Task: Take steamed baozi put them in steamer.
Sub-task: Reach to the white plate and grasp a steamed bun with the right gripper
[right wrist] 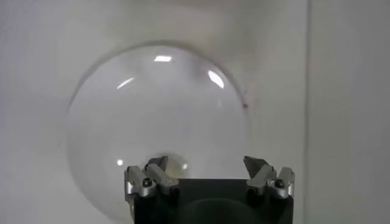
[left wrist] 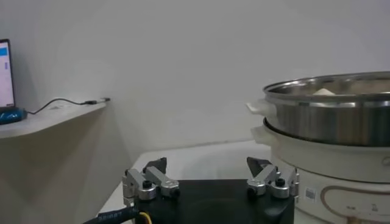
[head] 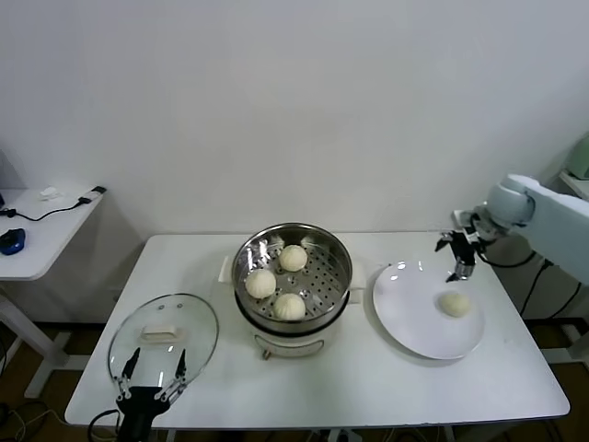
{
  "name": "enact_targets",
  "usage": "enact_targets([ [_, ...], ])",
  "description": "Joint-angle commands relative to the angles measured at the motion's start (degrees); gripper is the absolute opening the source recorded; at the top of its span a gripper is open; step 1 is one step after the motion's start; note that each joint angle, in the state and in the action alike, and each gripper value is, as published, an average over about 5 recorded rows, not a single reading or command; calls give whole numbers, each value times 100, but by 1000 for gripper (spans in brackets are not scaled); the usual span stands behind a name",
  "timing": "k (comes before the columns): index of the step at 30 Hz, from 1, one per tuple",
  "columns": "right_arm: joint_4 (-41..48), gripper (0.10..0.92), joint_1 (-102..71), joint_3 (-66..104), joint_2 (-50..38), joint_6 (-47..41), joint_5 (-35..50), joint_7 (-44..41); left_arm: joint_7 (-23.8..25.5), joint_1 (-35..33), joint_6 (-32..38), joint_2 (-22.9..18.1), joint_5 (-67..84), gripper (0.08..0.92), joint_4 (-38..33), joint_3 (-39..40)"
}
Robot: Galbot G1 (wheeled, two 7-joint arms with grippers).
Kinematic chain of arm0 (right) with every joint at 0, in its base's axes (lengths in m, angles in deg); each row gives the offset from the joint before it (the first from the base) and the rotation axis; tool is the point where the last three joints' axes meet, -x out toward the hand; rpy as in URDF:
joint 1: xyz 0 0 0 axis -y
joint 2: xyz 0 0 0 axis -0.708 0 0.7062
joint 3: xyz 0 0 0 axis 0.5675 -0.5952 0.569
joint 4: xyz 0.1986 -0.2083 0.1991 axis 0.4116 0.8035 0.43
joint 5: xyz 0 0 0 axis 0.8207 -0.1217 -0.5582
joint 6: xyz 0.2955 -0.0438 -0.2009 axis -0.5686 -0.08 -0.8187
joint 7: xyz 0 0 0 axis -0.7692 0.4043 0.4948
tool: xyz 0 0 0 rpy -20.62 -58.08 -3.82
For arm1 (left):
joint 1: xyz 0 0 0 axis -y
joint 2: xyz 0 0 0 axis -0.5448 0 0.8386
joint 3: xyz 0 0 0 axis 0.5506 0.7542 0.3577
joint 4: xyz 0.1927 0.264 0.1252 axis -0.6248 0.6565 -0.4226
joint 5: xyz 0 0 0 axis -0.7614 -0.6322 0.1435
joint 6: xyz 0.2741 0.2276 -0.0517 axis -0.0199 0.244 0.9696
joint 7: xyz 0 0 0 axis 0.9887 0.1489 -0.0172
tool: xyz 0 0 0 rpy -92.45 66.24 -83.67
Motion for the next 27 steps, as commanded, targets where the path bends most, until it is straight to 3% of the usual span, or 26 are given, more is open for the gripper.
enact_targets([
  [1, 1064, 823, -1727, 1753, 39, 326, -1325, -244, 4, -1, -42, -15, -28, 823, -13, 2],
  [27, 1890, 801, -1880, 2258, 1049, 369, -1660, -301, 3, -29, -24, -35, -82, 823, 69, 3],
])
